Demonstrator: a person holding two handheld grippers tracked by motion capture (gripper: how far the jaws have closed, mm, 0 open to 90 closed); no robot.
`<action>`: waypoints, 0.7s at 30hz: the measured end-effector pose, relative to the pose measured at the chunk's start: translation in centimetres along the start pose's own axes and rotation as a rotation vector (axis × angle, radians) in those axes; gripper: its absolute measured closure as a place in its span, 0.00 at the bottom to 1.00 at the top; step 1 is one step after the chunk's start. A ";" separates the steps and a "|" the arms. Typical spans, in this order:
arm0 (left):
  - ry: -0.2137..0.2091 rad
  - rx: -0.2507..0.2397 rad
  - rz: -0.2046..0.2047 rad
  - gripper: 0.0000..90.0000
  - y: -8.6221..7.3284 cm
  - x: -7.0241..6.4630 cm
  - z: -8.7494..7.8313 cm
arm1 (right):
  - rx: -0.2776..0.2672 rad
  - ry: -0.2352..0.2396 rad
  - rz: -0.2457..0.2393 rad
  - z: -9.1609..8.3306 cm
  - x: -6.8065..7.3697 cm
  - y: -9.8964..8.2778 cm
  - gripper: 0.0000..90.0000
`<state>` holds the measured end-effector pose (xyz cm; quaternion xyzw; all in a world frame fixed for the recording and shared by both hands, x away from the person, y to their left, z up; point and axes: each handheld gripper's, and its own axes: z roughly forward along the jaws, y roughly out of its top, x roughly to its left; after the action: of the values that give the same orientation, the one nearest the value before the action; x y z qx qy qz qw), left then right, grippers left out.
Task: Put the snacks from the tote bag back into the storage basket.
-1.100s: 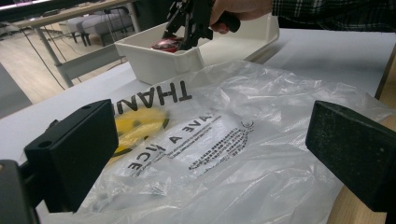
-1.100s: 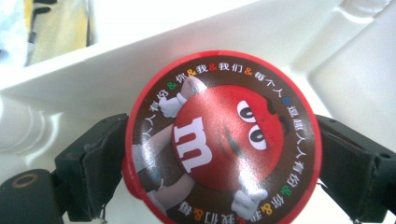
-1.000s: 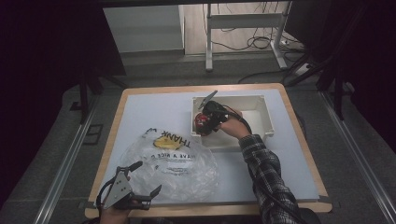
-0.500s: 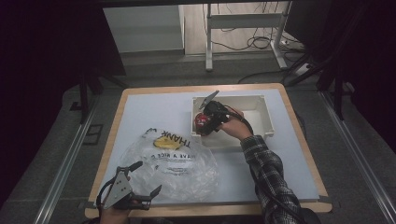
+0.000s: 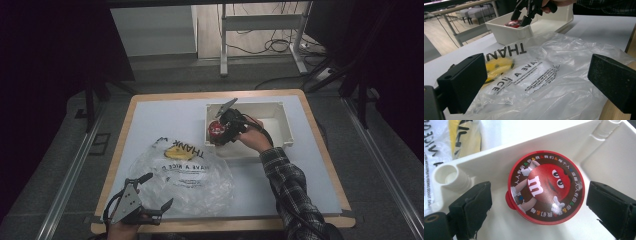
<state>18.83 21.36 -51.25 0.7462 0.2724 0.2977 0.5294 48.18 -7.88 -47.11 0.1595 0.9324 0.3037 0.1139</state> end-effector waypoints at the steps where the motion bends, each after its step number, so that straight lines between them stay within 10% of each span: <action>1: 0.000 0.000 0.001 0.03 0.0 0.0 0.0 | -0.001 -0.002 0.001 -0.1 0.1 0.0 0.07; 21: -0.003 0.004 0.004 0.03 0.0 0.0 0.0 | -0.049 -0.019 0.008 -1.2 0.8 -0.5 0.07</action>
<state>18.84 21.34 -51.26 0.7481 0.2708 0.2972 0.5279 46.96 -8.60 -46.58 0.1633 0.9229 0.3254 0.1253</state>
